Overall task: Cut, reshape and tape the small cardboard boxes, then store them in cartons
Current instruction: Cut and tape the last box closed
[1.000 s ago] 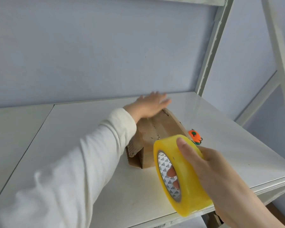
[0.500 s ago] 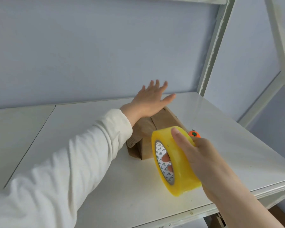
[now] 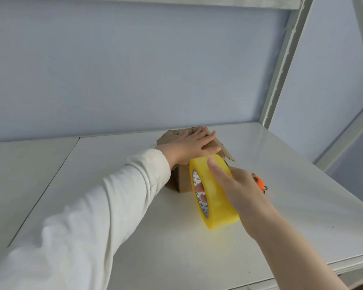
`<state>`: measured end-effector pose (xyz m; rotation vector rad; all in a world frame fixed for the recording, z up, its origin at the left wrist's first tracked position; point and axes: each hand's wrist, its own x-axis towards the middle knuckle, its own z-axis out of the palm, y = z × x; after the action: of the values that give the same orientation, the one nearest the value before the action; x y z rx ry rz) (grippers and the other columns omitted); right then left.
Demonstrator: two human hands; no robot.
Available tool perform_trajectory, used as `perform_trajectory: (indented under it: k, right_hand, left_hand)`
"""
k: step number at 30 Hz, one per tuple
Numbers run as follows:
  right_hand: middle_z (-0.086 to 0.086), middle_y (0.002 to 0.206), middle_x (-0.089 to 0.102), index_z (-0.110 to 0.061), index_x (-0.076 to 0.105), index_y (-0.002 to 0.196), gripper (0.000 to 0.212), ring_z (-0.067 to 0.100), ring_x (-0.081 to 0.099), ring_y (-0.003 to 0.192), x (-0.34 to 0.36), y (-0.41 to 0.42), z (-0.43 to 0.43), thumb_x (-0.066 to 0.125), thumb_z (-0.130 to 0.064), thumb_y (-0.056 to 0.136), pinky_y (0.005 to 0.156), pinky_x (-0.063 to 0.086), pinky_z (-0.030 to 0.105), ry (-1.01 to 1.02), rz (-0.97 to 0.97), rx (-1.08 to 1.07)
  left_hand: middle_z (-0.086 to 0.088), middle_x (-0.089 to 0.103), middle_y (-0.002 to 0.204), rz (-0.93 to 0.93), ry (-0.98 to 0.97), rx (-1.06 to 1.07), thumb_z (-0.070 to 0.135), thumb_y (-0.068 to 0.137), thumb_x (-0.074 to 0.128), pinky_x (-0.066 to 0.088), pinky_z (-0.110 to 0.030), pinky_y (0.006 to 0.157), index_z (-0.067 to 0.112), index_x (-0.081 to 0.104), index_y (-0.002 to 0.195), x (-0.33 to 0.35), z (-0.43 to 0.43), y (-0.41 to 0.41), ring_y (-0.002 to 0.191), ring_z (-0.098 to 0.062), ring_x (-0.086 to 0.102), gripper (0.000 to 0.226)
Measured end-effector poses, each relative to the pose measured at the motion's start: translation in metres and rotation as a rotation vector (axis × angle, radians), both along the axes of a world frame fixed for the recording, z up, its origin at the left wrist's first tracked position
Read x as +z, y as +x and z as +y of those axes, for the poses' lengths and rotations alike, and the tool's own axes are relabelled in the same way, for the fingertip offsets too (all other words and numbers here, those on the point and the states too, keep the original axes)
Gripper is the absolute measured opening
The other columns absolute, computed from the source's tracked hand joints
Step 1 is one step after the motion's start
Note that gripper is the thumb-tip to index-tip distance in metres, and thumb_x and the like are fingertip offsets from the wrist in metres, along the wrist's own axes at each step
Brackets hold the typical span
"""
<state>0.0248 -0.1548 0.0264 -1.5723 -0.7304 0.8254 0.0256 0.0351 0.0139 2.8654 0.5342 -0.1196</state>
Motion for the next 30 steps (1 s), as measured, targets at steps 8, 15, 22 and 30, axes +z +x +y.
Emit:
perform_trajectory:
  k: [8,15,22,30]
  right_hand:
    - [0.001,0.073,0.073,-0.015,0.06,0.096,0.05,0.01,0.066,0.07,-0.045,-0.009,-0.023,0.055,-0.06,0.075,0.067,0.052,0.028,0.111,-0.071,0.075]
    - [-0.006,0.061,0.071,-0.018,0.058,0.081,0.041,0.016,0.065,0.071,-0.03,-0.023,-0.022,0.046,-0.057,0.082,0.066,0.051,0.029,-0.003,-0.039,-0.083]
    - [-0.005,0.06,0.071,-0.013,0.06,0.083,0.045,0.019,0.066,0.071,-0.021,-0.019,-0.018,0.046,-0.056,0.086,0.073,0.054,0.034,-0.069,-0.034,-0.079]
    - [-0.002,0.059,0.07,-0.011,0.064,0.076,0.045,0.012,0.063,0.054,-0.019,-0.017,-0.01,0.049,-0.052,0.085,0.066,0.054,0.03,-0.072,0.027,-0.117]
  left_hand:
    - [0.006,-0.015,0.156,-0.003,0.015,0.038,0.052,0.098,0.017,-0.009,-0.03,0.113,0.03,-0.006,0.148,0.002,-0.007,-0.005,0.142,-0.008,-0.013,0.059]
    - [0.006,-0.011,0.157,0.01,0.039,0.073,0.049,0.099,0.016,-0.009,-0.028,0.114,0.028,-0.003,0.149,0.001,-0.01,-0.005,0.142,-0.005,-0.012,0.057]
    - [-0.004,-0.012,0.157,-0.085,-0.026,0.134,0.053,0.097,0.008,-0.01,-0.041,0.116,0.018,-0.003,0.15,0.019,-0.022,0.008,0.142,-0.016,-0.019,0.065]
    - [-0.005,-0.015,0.156,-0.077,0.057,0.137,0.062,0.092,0.017,-0.008,-0.039,0.116,0.018,-0.004,0.15,0.001,-0.023,0.007,0.143,-0.013,-0.016,0.075]
